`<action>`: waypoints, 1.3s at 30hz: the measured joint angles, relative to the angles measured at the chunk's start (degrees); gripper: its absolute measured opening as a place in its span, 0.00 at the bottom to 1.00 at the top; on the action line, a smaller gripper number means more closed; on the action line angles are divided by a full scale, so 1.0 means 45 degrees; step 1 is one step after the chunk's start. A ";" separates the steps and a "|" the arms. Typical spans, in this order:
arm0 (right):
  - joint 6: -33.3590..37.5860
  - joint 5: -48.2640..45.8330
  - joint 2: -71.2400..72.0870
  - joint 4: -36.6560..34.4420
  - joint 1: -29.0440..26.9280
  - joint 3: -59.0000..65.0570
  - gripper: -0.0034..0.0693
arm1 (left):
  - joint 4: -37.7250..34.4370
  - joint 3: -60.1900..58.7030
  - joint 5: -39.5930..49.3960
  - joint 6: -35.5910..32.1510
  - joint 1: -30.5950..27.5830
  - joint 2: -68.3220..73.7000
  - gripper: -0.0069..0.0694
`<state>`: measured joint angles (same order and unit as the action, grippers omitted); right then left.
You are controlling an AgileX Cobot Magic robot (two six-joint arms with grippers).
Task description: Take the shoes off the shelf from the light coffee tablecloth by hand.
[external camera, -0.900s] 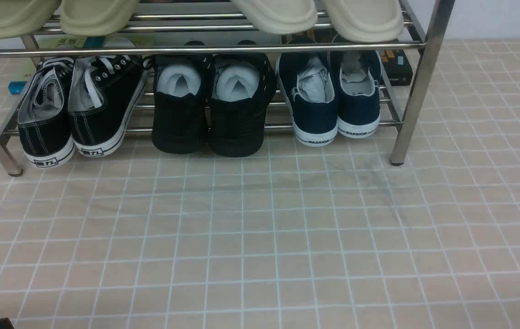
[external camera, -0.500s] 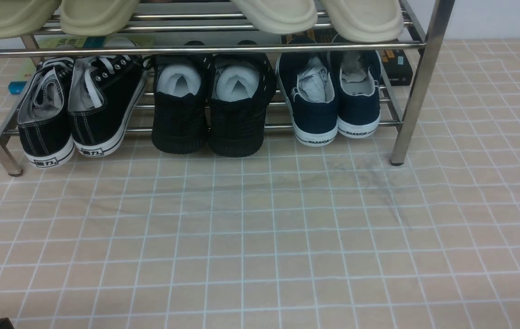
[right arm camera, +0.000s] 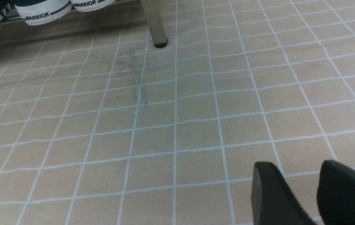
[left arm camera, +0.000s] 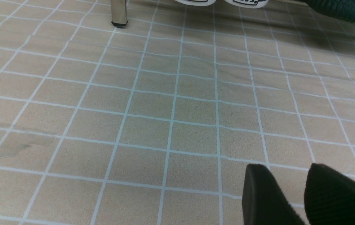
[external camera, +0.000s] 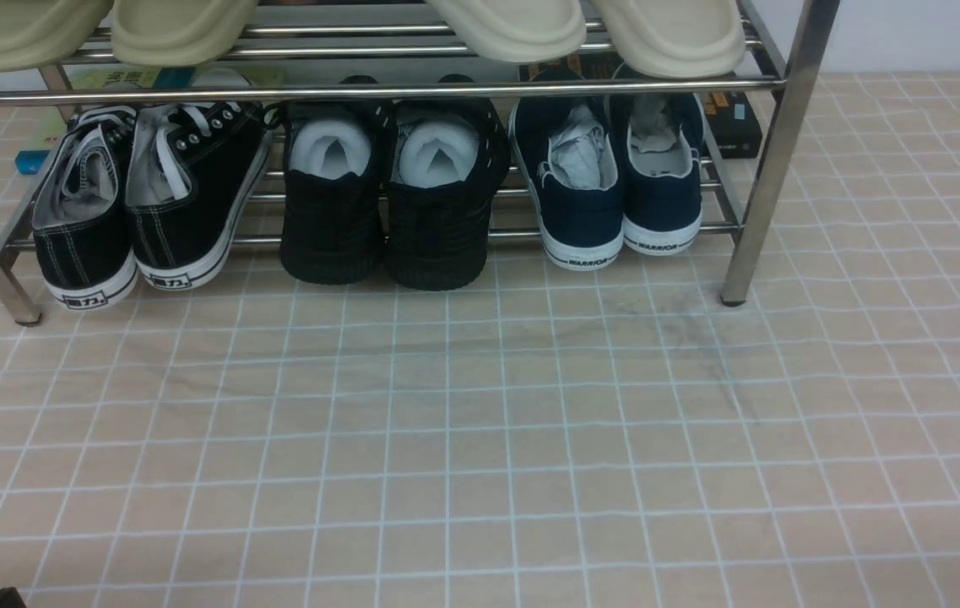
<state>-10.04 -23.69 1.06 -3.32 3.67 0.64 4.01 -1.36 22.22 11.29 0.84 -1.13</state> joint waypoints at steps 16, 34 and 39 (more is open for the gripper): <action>0.0000 0.0000 0.0000 0.0000 0.0000 0.0000 0.38 | 0.0000 0.0000 0.0000 0.0000 0.0000 0.0000 0.41; -0.3370 0.1036 0.0000 -0.4495 0.0000 0.0170 0.38 | 0.0004 0.0000 0.0000 0.0000 0.0000 0.0000 0.41; -0.4216 0.1155 0.0000 -0.6085 0.0000 0.0170 0.38 | 0.0004 0.0000 0.0000 0.0000 0.0000 0.0000 0.41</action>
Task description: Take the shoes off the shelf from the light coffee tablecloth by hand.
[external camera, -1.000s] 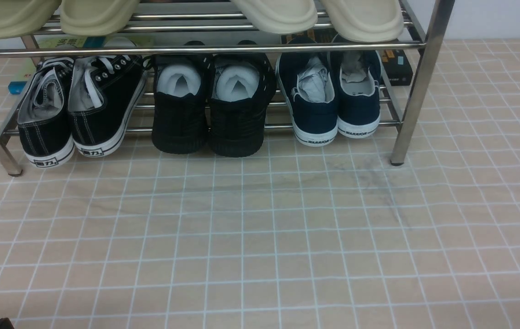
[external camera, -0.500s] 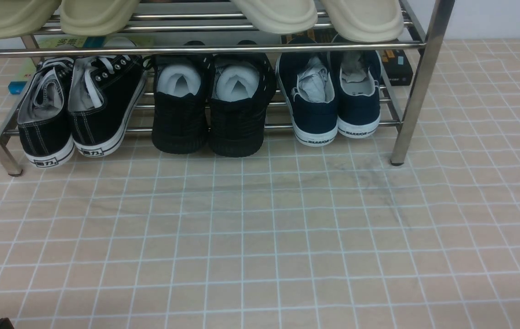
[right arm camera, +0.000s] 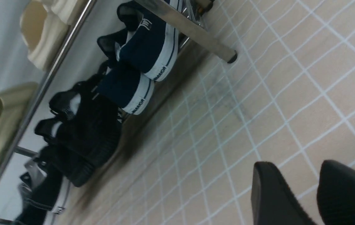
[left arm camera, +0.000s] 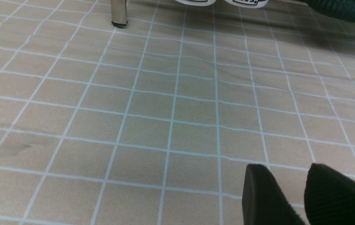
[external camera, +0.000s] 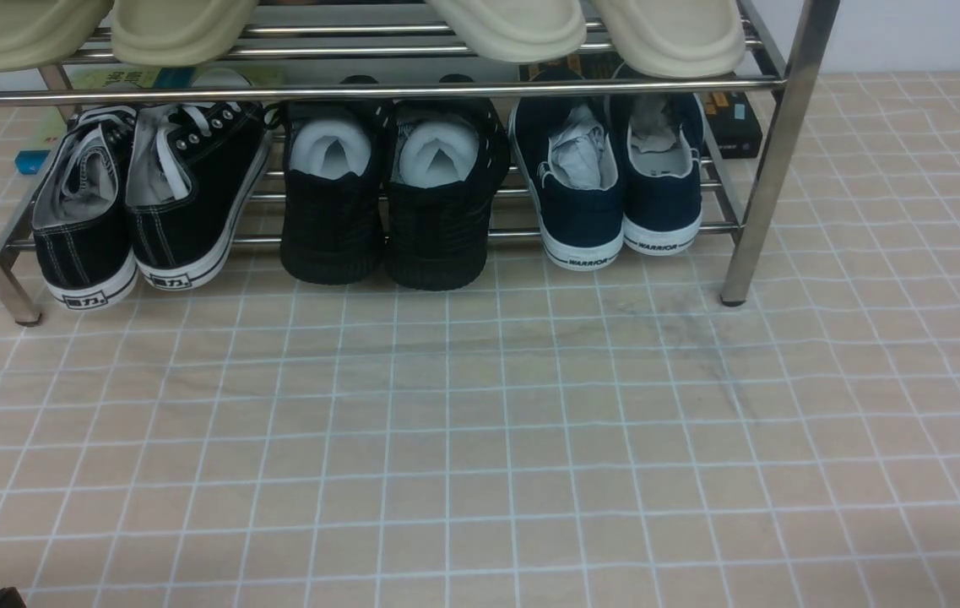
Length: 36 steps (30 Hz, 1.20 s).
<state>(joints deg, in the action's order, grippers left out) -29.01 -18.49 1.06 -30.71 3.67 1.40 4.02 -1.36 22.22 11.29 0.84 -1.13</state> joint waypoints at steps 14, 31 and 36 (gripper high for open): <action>0.2400 0.1025 -0.0271 -0.0839 0.0000 -0.2203 0.19 | 0.0000 0.0000 0.0000 0.0000 0.0000 0.0000 0.41; 1.0053 -0.8953 -1.3354 -0.1409 0.0409 -1.0984 0.05 | 0.0000 0.0000 0.0000 0.0000 0.0000 0.0000 0.41; 1.1381 -0.9791 -1.6539 -0.2590 0.2205 -1.3426 0.05 | 0.0000 0.0000 0.0000 0.0000 0.0000 0.0000 0.41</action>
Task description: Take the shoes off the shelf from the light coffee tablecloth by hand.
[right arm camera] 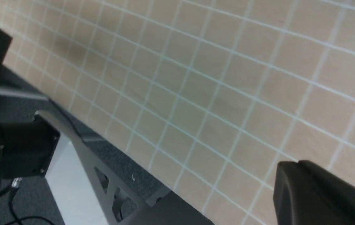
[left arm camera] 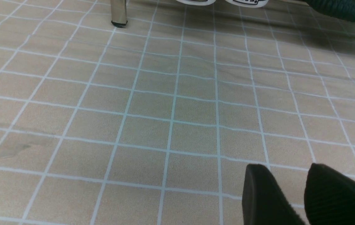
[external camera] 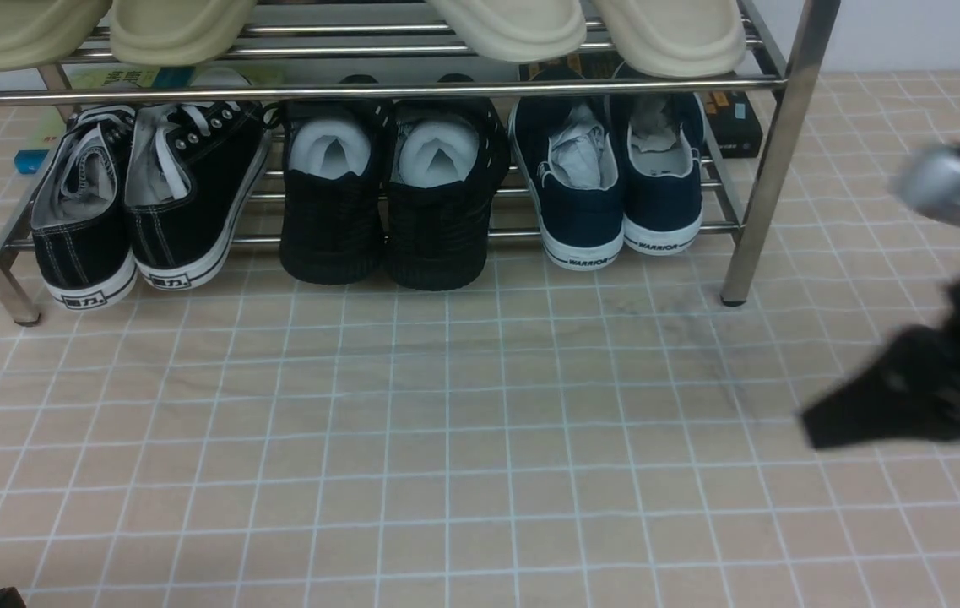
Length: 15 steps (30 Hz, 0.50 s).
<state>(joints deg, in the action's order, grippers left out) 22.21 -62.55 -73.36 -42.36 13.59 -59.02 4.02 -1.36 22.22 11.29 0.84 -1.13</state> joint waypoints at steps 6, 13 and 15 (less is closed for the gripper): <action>-0.1755 -0.0097 -0.3648 0.2483 0.2563 -0.4612 0.05 | 0.0000 0.0000 0.0000 0.0000 0.0000 0.0000 0.41; -0.5394 -0.0260 -0.6944 0.7439 0.4228 -0.9446 0.13 | 0.0000 0.0000 0.0000 0.0000 0.0000 0.0000 0.41; -0.6346 -0.0272 -0.7632 0.8473 0.4484 -1.0488 0.18 | 0.0000 0.0000 0.0000 0.0000 0.0000 0.0000 0.41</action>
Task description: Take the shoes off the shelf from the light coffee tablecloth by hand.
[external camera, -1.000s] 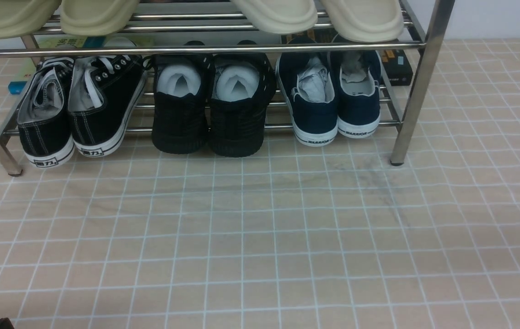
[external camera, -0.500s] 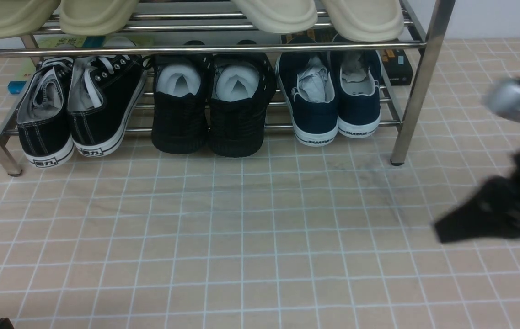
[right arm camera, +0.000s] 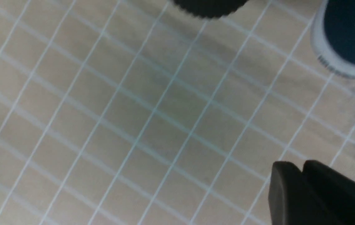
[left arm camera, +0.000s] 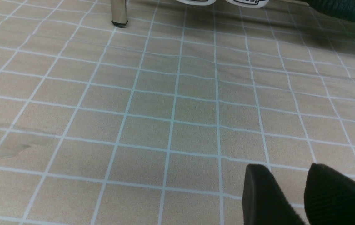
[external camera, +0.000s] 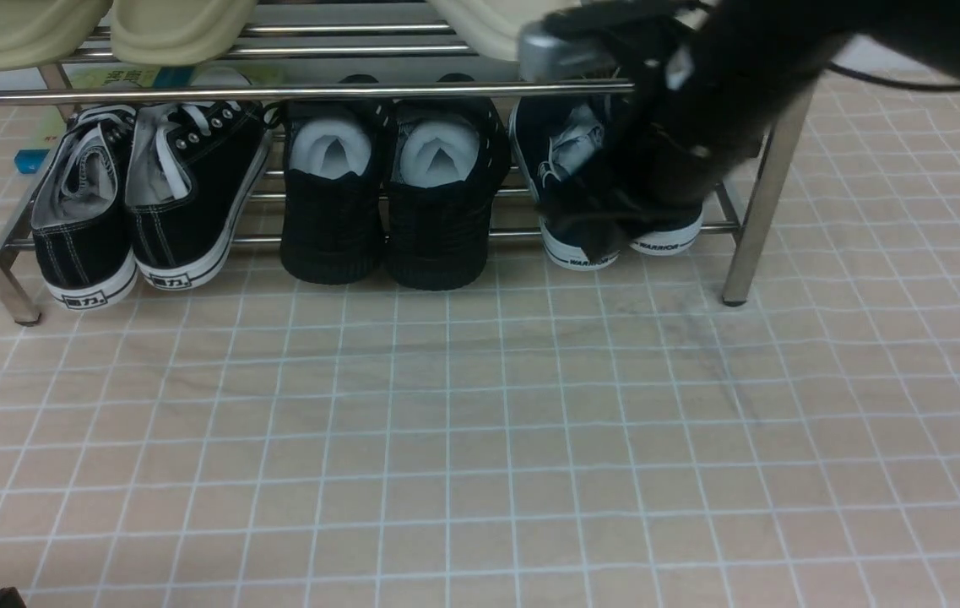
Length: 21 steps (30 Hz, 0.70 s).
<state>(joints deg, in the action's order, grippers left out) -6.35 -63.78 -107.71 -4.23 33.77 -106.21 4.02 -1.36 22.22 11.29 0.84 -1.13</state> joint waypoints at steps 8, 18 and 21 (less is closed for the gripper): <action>-0.2103 0.0402 -0.1623 0.2424 0.0168 -0.1910 0.59 | 0.0000 0.0000 0.0000 0.0000 0.0000 0.0000 0.41; -0.2103 0.2460 -0.2344 0.2738 0.0168 -0.1997 0.80 | 0.0000 0.0000 0.0000 0.0000 0.0000 0.0000 0.41; -0.2103 0.2801 -0.2620 0.3006 0.0168 -0.1997 0.79 | 0.0000 0.0000 0.0000 0.0000 0.0000 0.0000 0.41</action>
<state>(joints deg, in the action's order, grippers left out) -15.81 -51.18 -119.50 9.29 34.53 -115.20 4.02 -1.36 22.22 11.29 0.84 -1.13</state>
